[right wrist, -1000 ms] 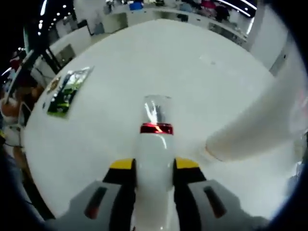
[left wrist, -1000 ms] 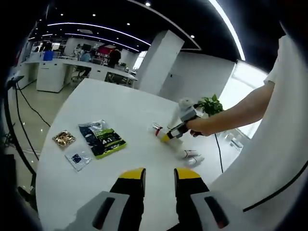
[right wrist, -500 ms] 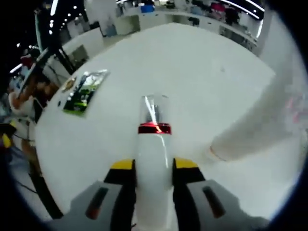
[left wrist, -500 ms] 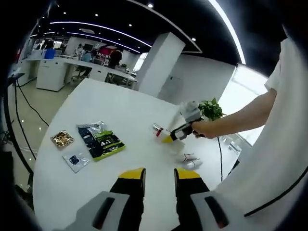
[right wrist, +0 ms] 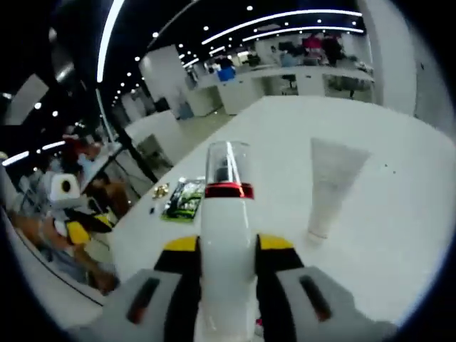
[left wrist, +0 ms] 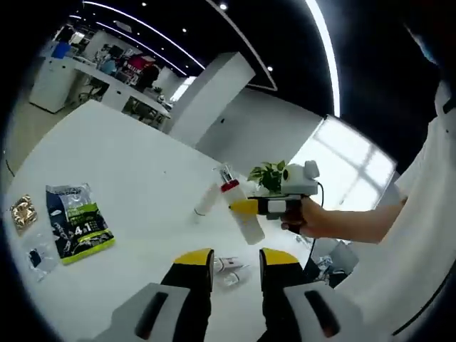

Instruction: Arrange the skincare products in the storage area until every visible bottle or jar stands upright without overlapping.

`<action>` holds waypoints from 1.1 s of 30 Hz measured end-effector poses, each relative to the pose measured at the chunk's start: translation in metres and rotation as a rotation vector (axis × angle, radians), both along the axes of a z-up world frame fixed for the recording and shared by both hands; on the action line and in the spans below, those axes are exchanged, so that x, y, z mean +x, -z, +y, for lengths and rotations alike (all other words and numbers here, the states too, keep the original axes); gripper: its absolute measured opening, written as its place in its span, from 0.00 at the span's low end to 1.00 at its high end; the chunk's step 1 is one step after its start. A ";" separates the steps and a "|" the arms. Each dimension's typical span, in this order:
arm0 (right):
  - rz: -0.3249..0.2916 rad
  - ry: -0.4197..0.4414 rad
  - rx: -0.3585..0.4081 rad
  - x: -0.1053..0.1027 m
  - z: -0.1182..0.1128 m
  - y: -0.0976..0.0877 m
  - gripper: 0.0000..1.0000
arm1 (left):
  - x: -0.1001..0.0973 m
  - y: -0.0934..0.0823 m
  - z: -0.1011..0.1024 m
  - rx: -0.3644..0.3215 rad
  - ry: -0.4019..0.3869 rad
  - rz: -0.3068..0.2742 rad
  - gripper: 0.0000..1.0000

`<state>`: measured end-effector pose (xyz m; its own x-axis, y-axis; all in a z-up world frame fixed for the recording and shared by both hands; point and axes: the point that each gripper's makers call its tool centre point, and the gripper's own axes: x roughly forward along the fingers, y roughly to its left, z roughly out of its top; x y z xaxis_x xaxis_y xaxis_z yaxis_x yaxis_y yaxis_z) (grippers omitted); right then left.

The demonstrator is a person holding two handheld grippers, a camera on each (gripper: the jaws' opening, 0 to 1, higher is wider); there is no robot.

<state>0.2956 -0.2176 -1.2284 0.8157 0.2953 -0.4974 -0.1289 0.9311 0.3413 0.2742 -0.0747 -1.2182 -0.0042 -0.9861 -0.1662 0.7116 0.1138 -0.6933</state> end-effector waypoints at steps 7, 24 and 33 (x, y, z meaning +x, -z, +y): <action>-0.132 -0.012 0.104 -0.034 -0.006 -0.042 0.26 | -0.020 -0.031 -0.061 -0.052 0.071 -0.001 0.34; -0.401 -0.261 0.421 -0.104 0.009 -0.079 0.26 | -0.089 -0.083 -0.147 -0.187 0.243 0.062 0.43; -0.411 -0.380 0.454 -0.143 0.026 -0.083 0.26 | -0.132 -0.087 -0.157 -0.290 0.328 0.058 0.35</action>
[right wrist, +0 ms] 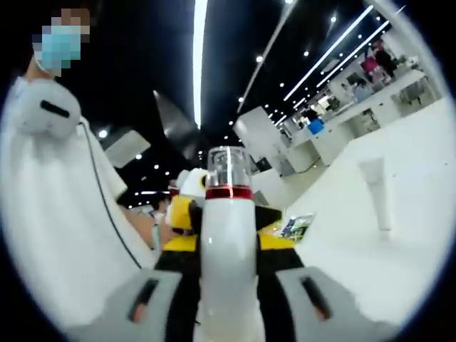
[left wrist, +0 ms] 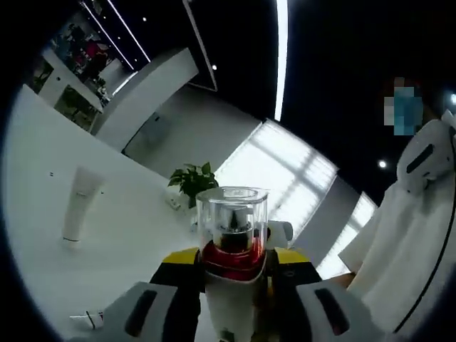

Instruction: Arrange the skincare products in the storage area until every visible bottle or jar stands upright without overlapping.

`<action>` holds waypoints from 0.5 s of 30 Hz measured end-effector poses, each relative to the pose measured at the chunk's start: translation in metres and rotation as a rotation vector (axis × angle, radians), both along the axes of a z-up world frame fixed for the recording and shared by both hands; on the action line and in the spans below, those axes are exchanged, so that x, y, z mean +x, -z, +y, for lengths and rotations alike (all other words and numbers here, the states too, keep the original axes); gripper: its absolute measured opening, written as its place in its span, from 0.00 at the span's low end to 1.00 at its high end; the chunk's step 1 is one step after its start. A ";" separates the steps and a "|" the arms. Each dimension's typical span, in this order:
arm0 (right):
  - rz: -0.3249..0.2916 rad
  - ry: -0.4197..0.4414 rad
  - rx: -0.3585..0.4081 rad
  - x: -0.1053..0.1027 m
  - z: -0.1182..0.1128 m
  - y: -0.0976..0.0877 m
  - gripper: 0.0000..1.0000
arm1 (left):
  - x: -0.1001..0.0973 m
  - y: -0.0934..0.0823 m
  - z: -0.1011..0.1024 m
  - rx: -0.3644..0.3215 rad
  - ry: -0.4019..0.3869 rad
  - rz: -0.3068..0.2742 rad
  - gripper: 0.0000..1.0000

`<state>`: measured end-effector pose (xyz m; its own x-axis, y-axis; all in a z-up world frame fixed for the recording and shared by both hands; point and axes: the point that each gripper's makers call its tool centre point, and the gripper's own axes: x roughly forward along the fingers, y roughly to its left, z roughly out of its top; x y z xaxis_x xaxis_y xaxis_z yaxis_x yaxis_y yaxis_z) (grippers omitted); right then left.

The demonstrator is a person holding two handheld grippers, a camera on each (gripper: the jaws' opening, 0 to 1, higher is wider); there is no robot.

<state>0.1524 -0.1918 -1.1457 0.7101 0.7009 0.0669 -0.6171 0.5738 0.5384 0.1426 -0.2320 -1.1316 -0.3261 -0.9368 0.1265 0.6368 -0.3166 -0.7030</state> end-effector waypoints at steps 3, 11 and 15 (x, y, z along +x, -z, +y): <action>0.001 -0.015 0.033 -0.007 0.002 -0.006 0.27 | -0.006 -0.004 -0.006 -0.033 0.014 -0.013 0.34; -0.025 -0.053 0.037 -0.009 0.011 -0.010 0.27 | -0.012 -0.014 -0.006 -0.101 0.006 -0.119 0.31; -0.026 -0.091 -0.004 -0.007 0.022 -0.004 0.28 | -0.012 -0.008 0.004 -0.046 0.021 -0.221 0.30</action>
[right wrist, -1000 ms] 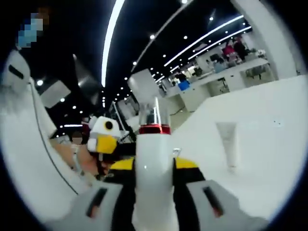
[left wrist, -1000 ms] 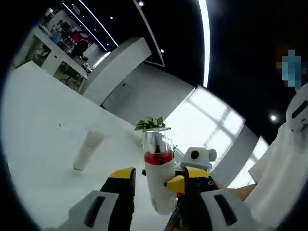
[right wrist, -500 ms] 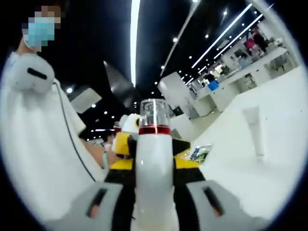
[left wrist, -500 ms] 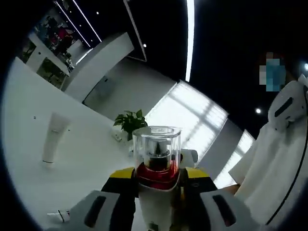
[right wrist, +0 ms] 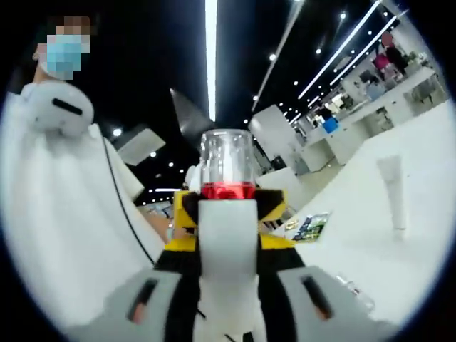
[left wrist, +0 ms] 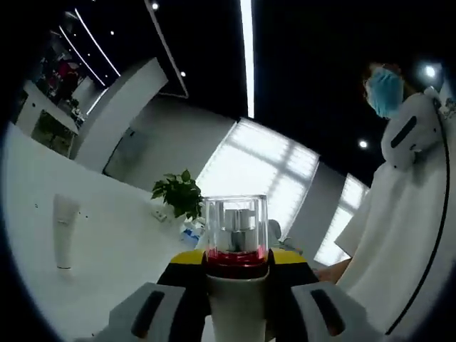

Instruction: Arrange the skincare products in the storage area until every visible bottle or jar stands upright without overlapping.

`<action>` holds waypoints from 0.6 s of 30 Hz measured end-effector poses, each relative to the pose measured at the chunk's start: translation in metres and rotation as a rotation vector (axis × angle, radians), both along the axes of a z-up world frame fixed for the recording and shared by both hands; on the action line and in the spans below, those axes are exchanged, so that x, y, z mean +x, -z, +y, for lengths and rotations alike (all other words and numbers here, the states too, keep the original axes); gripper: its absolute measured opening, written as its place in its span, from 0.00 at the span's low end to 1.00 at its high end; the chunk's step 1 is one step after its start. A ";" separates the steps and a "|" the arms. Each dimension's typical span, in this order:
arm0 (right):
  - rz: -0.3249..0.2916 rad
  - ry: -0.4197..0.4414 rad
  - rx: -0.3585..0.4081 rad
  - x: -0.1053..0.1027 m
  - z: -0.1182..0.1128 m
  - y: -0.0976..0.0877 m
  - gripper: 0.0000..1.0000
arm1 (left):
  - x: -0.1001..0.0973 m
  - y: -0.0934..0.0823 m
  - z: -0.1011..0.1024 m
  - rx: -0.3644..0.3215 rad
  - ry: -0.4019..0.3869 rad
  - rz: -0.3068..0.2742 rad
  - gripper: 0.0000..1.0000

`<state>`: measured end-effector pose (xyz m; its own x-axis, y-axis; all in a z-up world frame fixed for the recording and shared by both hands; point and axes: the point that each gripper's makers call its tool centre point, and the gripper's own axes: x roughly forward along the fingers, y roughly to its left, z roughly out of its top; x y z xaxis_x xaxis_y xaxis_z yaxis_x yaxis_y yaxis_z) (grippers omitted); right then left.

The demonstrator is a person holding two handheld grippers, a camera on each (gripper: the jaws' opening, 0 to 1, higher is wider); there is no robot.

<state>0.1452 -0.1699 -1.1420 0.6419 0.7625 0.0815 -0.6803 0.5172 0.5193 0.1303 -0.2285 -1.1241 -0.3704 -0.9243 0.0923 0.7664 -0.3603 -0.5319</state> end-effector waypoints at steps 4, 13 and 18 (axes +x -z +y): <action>0.000 -0.025 -0.046 0.006 0.011 0.016 0.29 | 0.003 0.016 0.011 0.027 -0.044 -0.111 0.30; 0.076 -0.145 -0.244 -0.008 0.044 0.064 0.30 | -0.013 0.055 0.039 0.062 -0.044 -0.225 0.30; 0.092 -0.169 -0.382 -0.015 0.050 0.091 0.30 | -0.021 0.077 0.044 0.097 -0.038 -0.263 0.30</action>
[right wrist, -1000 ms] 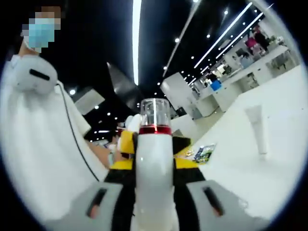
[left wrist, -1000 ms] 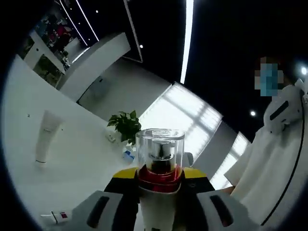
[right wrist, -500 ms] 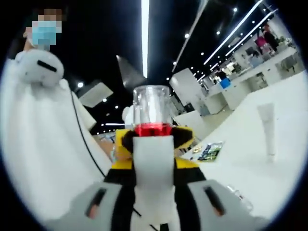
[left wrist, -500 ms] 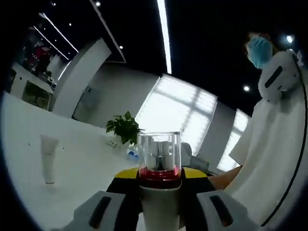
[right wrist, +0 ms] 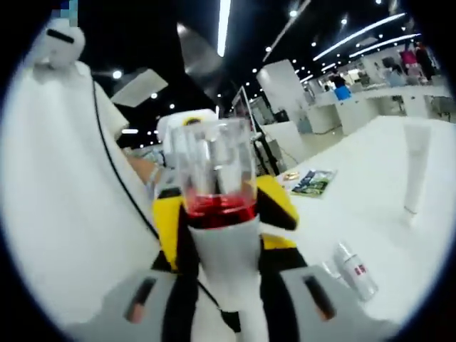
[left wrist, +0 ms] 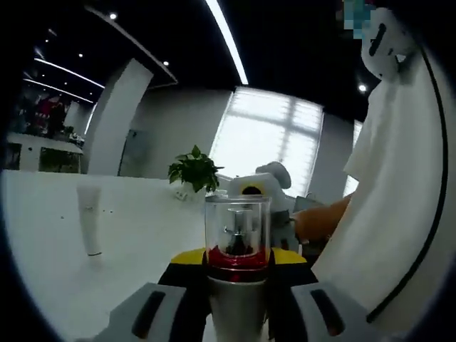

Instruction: Arrange the skincare products in the storage area until every visible bottle or jar stands upright without overlapping.

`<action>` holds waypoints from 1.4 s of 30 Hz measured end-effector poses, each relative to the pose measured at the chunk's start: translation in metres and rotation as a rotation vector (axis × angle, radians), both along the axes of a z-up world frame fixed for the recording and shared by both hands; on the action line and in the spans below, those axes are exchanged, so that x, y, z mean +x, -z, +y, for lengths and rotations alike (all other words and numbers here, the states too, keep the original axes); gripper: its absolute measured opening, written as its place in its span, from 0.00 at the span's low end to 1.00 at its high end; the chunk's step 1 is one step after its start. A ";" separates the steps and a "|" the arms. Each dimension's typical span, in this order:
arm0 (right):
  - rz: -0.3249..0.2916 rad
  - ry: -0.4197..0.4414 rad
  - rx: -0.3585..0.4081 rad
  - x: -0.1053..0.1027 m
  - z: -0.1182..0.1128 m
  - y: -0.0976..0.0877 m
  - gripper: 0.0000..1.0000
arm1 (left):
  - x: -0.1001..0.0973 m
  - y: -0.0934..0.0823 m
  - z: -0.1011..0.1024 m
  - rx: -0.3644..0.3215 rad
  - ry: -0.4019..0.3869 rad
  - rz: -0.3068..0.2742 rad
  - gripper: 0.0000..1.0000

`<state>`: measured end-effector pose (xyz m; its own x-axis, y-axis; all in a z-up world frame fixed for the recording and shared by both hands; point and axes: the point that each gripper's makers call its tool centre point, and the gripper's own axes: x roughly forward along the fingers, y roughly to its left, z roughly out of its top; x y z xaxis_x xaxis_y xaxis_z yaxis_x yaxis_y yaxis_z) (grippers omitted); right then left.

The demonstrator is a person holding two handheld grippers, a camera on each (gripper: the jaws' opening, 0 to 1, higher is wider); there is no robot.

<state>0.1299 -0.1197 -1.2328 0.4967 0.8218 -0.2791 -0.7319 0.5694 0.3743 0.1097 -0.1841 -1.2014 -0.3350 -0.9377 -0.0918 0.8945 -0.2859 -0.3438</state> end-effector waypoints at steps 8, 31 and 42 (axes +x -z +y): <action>0.011 0.040 -0.058 -0.005 -0.007 0.027 0.30 | -0.006 0.022 -0.003 0.004 -0.010 -0.088 0.29; 0.044 0.250 -0.002 -0.014 -0.072 0.003 0.52 | 0.004 0.063 -0.018 0.065 0.001 -0.125 0.30; -0.030 0.167 0.015 0.007 -0.040 0.005 0.32 | -0.003 0.073 -0.013 0.085 0.031 -0.158 0.30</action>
